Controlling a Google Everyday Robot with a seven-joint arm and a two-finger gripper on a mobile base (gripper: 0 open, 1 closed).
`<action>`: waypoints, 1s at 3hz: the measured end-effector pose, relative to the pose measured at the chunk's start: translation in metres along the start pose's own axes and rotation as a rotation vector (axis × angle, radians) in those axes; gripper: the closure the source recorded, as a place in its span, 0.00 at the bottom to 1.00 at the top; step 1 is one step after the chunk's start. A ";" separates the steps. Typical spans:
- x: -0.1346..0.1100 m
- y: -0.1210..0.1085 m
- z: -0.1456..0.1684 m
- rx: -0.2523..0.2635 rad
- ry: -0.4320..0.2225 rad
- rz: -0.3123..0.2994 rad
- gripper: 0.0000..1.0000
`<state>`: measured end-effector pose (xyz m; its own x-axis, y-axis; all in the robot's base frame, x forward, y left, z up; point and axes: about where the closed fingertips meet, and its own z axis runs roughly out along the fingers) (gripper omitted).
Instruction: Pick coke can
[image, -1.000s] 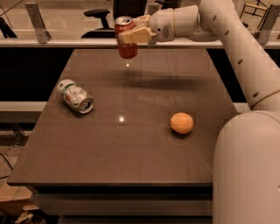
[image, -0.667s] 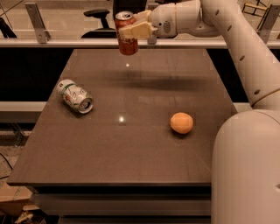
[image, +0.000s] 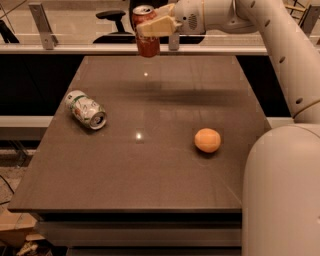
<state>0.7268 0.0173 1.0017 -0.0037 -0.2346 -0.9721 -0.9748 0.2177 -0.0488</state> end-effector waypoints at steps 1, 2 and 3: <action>-0.005 0.000 -0.005 0.016 0.001 0.002 1.00; -0.007 0.000 -0.007 0.026 0.005 0.001 1.00; -0.009 -0.001 -0.009 0.041 0.013 -0.004 1.00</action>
Offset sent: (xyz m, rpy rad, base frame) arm -0.0020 -0.0148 0.0153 -0.0118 -0.0126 -0.0548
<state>0.7262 0.0108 1.0121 -0.0034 -0.2479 -0.9688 -0.9648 0.2556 -0.0621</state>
